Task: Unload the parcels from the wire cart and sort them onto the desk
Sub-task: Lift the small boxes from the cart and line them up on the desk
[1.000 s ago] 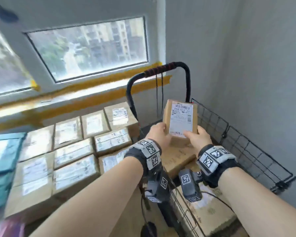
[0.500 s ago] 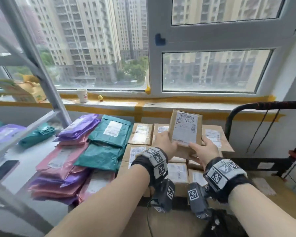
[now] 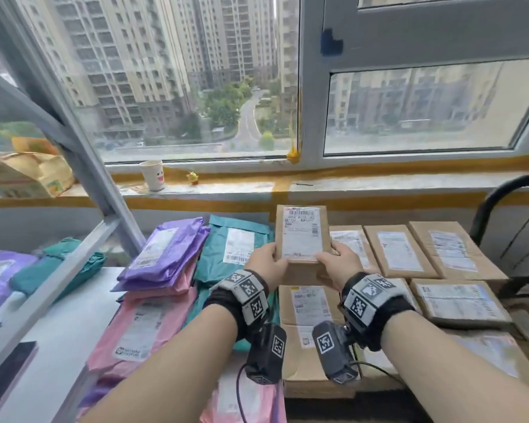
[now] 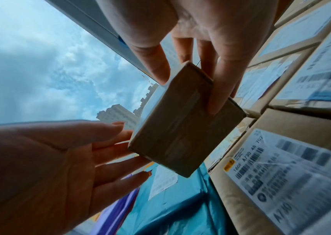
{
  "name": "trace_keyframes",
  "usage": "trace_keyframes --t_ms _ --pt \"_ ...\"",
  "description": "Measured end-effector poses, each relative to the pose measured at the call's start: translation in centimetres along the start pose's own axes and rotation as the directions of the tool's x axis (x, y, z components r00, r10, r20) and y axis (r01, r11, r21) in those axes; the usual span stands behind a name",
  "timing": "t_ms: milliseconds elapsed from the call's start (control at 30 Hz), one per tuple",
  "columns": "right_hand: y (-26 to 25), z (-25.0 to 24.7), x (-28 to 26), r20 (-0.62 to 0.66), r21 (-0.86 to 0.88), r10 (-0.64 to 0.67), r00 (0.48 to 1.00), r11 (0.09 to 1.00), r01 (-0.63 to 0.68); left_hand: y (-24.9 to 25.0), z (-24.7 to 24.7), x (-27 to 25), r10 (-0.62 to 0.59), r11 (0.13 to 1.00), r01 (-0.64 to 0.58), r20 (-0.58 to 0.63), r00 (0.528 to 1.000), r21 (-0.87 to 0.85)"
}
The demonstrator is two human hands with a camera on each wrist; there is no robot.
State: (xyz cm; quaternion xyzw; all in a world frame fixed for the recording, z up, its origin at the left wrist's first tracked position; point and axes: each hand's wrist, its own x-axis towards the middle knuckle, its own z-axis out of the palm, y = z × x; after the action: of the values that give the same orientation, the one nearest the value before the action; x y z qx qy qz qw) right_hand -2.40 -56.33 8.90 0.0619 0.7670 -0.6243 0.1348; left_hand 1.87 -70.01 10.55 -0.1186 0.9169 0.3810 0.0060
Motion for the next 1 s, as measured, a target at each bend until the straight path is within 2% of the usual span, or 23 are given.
trace_keyframes --t_ms 167,267,400,567,833,1000 --pt "-1.3 1.7 3.2 0.023 -0.102 0.017 1.000 0.995 -0.015 -1.7 -0.3 3.5 -0.014 0.999 0.015 0.010 1.000 -0.037" --pt "-1.7 2.6 5.1 0.035 -0.142 0.032 0.999 0.990 -0.027 -2.5 -0.7 5.2 -0.059 0.997 0.059 -0.003 0.998 -0.055" --pt "-1.4 3.8 8.0 0.093 -0.204 0.044 0.995 0.979 -0.024 -3.3 -0.7 7.8 -0.114 0.992 0.115 0.044 0.993 -0.041" --pt "-1.1 4.2 9.8 0.041 -0.304 0.110 0.993 0.948 -0.093 -3.1 0.4 9.4 -0.147 0.988 0.148 0.015 0.989 -0.048" --pt "-1.2 4.0 10.4 0.040 -0.295 0.173 0.984 0.943 -0.154 -2.7 0.8 9.9 -0.175 0.984 0.175 -0.007 0.985 -0.022" --pt "-1.5 3.2 9.0 0.010 -0.211 0.200 0.980 0.958 -0.193 -2.6 0.4 8.9 -0.179 0.984 0.179 -0.004 0.984 -0.023"
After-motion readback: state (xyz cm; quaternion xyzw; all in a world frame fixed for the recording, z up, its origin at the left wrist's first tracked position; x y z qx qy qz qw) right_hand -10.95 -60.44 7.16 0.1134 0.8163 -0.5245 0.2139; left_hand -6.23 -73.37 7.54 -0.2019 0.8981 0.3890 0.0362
